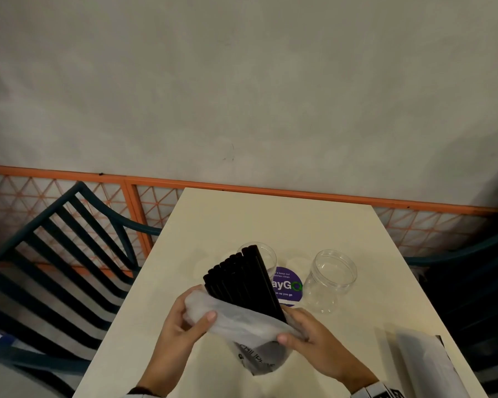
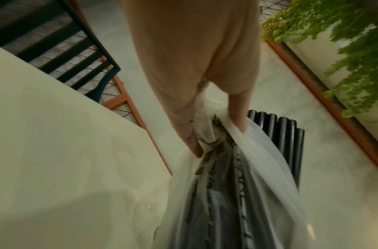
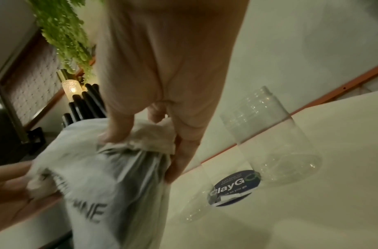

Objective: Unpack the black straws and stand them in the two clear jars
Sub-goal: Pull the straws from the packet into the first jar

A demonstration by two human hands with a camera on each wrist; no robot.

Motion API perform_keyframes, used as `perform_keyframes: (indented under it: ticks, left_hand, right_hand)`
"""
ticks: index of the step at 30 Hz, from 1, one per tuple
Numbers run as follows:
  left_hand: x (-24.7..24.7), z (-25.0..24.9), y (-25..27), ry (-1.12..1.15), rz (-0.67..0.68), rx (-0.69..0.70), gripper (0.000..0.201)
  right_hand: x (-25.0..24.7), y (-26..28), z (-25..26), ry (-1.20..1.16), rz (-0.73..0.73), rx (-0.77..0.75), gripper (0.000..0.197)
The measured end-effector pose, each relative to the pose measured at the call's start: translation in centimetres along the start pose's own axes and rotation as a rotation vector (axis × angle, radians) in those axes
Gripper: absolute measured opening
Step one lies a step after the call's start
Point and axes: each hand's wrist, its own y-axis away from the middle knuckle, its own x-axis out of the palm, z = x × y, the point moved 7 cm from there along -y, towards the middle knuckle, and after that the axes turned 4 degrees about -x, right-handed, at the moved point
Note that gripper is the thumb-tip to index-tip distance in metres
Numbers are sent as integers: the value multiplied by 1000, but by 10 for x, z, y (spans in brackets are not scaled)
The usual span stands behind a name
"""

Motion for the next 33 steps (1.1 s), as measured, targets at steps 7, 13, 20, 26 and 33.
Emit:
perform_keyframes:
  ticks: [7,13,20,26,33]
  left_hand:
    - [17,-19,9,-304,-290,167,38]
    - [41,-27,24,-259,-346,209,42]
    - [52,-33,31,-338,-360,281,39]
    - [74,-31,38,-353,-91,274,25]
    - [77,-29,34,-366,-122,284,15]
  right_hand:
    - [-24,7,1,-39,-469,70,23]
    - [-18,15,9,-66,-661,47,26]
    - [-3,21,17,-251,-475,-29,62]
    - [-33,33,11,-238,-685,34,26]
    - [-36,43,27,-153,-702,-97,13]
